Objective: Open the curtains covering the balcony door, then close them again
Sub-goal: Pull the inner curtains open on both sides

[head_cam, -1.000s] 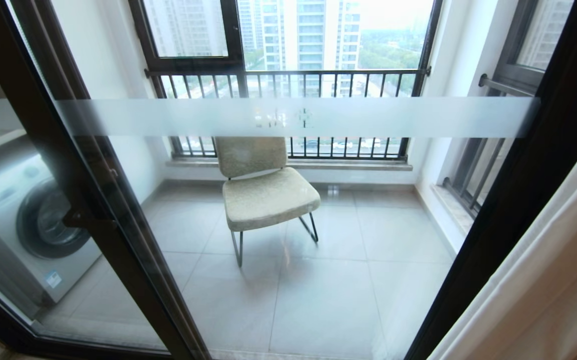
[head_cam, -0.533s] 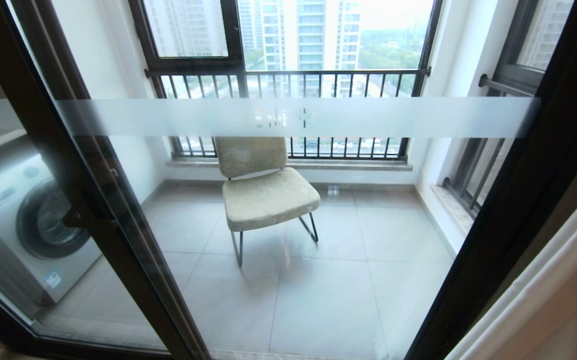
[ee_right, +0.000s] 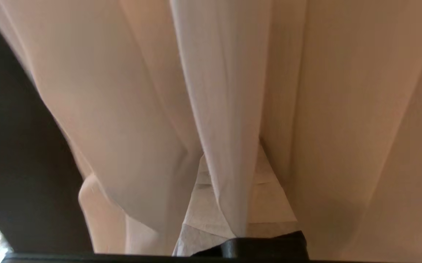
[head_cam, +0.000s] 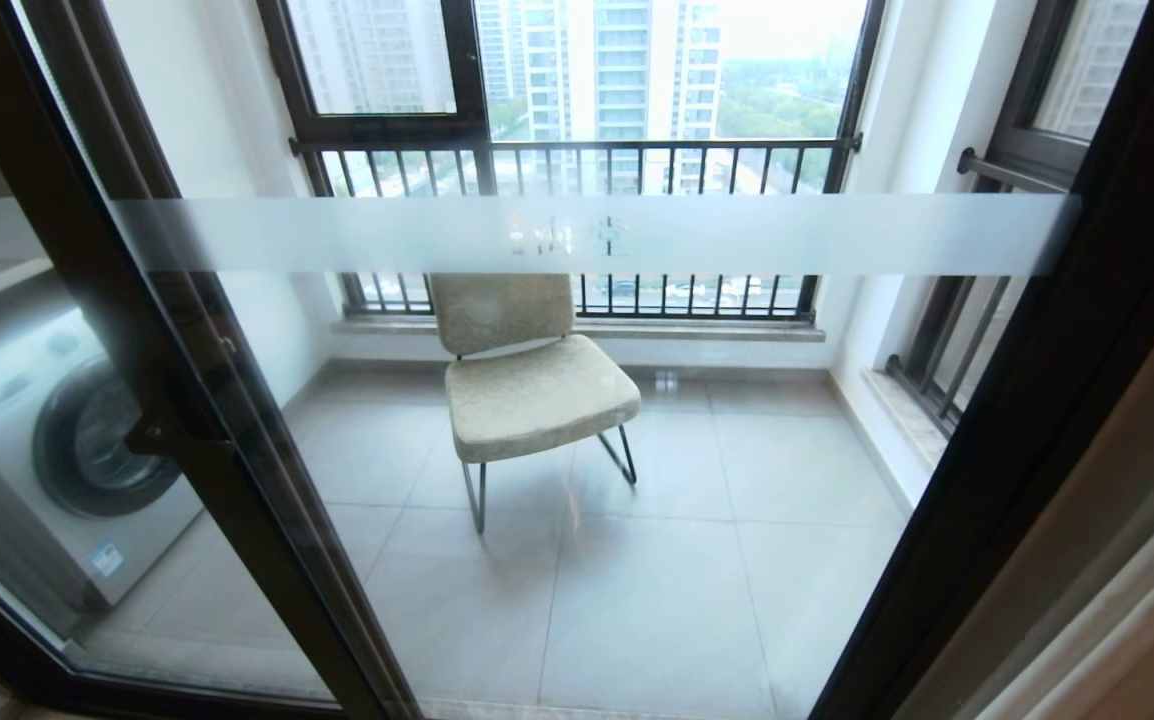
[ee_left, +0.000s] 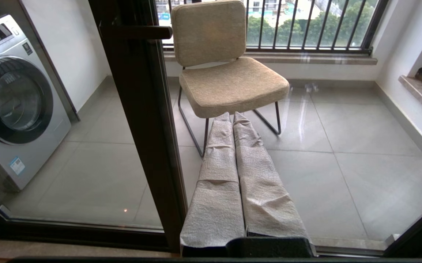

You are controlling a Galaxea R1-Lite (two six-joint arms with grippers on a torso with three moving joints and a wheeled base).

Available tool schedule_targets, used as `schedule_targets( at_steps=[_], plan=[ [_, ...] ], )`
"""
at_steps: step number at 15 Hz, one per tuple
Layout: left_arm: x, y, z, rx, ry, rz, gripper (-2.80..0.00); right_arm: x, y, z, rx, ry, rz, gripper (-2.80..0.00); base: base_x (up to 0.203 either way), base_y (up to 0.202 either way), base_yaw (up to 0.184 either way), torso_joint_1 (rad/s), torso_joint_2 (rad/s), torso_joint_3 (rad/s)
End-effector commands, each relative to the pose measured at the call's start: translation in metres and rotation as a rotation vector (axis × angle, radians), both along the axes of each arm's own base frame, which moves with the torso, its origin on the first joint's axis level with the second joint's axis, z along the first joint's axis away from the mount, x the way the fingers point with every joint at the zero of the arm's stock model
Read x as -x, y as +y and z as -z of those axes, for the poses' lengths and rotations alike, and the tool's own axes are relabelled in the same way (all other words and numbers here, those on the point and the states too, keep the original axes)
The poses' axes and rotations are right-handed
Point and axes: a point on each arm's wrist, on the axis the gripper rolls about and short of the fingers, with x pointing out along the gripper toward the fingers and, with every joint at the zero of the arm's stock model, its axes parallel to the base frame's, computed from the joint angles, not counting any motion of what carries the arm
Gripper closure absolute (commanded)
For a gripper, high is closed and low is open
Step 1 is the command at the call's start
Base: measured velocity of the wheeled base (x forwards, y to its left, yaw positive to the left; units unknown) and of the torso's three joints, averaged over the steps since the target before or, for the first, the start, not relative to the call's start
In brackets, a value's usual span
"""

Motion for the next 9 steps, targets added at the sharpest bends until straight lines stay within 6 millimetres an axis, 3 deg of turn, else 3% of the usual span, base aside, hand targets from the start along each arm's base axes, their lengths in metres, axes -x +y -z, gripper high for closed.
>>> schedule_targets(
  at_steps=[1,9],
  plan=[
    [0.0,0.0,0.0,0.001,0.0,0.0,0.0,-0.01,-0.018,0.002,-0.009,0.01,0.043,0.0,0.0,0.0,0.0,0.0,0.0,0.0],
    [0.0,0.0,0.0,0.001,-0.002,0.0,0.0,-0.029,-0.063,-0.005,-0.037,0.009,0.136,0.0,0.0,0.0,0.0,0.0,0.0,0.0]
  ],
)
